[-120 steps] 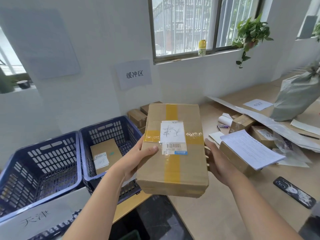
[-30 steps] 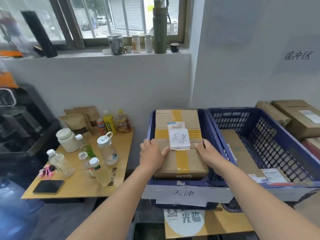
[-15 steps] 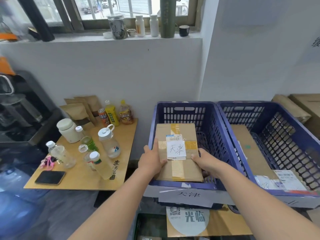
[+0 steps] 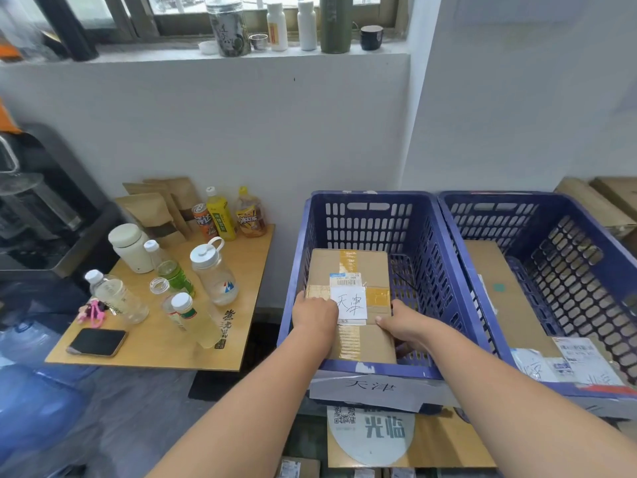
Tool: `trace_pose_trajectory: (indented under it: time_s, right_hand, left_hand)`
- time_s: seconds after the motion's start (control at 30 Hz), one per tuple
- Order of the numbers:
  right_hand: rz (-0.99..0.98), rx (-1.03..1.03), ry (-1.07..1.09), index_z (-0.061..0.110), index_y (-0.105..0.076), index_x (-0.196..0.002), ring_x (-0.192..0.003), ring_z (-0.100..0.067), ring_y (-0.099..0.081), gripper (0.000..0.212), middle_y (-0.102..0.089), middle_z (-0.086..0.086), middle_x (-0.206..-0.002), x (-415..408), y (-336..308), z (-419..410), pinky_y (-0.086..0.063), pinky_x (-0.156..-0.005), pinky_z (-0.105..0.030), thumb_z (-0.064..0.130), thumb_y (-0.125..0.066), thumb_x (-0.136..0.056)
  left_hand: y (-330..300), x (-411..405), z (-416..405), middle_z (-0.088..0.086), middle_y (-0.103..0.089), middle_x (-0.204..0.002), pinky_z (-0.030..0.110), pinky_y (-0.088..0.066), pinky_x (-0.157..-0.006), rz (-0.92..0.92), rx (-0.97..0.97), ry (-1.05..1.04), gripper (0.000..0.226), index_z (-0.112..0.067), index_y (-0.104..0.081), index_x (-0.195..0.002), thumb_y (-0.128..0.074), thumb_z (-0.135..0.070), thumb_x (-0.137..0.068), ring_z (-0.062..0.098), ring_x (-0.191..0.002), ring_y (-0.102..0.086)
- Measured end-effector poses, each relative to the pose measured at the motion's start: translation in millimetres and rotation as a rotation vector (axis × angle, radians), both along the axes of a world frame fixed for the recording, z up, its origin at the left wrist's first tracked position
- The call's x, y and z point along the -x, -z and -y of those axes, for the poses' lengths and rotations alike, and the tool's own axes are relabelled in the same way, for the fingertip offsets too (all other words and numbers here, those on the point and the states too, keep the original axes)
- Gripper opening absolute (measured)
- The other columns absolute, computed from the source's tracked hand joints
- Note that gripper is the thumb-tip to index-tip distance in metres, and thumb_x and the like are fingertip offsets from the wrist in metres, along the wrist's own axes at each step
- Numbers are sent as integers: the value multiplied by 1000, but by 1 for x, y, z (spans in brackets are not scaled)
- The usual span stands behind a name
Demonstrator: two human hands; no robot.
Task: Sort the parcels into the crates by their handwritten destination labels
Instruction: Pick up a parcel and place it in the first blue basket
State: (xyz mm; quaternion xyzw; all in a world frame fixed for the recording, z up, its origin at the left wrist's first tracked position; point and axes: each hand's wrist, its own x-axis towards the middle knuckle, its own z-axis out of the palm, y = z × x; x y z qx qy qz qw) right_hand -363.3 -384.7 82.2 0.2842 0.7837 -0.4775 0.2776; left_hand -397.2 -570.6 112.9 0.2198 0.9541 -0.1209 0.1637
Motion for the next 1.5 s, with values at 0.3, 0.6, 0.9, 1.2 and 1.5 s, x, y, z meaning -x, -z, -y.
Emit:
trace_pose_trajectory:
  time_s: [0.3, 0.6, 0.9, 1.2, 1.5]
  right_hand:
    - [124, -14, -146, 18, -30, -139, -91, -33, -73, 69, -61, -16, -116, 15, 0, -9, -63, -68, -46, 32, -72, -87]
    - [83, -124, -242, 14, -39, -130, -96, -29, -68, 60, -58, -10, -118, 15, 6, -10, -64, -71, -47, 43, -71, -88]
    - [44, -440, -354, 1, -15, -154, -129, -38, -51, 92, -41, -21, -150, 11, 9, 0, -51, -101, -45, 50, -62, -93]
    - [-169, -503, -278, 7, -18, -155, -129, -35, -51, 86, -46, -19, -147, -18, -28, 11, -48, -102, -42, 48, -62, -94]
    - [-545, -506, 73, 16, -41, -149, -123, -25, -58, 52, -50, -7, -147, -84, -121, -86, -48, -96, -36, 30, -55, -102]
  left_hand:
    - [-2, 12, -12, 7, -60, -119, 36, -40, -74, 148, -51, -66, 47, -15, -47, -128, -72, -21, -89, 26, -107, -60]
    - [7, 6, -11, 11, -61, -119, 36, -44, -70, 65, -18, -49, 64, -14, -36, -134, -76, -27, -86, 27, -105, -61]
    - [13, 1, -15, 13, -61, -124, 41, -52, -84, 58, -19, -80, 57, -13, -38, -138, -69, -18, -91, 31, -110, -60]
    - [-13, -16, -5, 7, -64, -117, 39, -44, -94, 64, -157, -77, 53, -15, -36, -139, -59, -29, -94, 28, -105, -62]
    - [-62, -45, -82, 15, -7, -167, 54, -17, -122, -33, -345, 21, 77, -19, -11, -159, -40, -57, -100, 41, -152, -12]
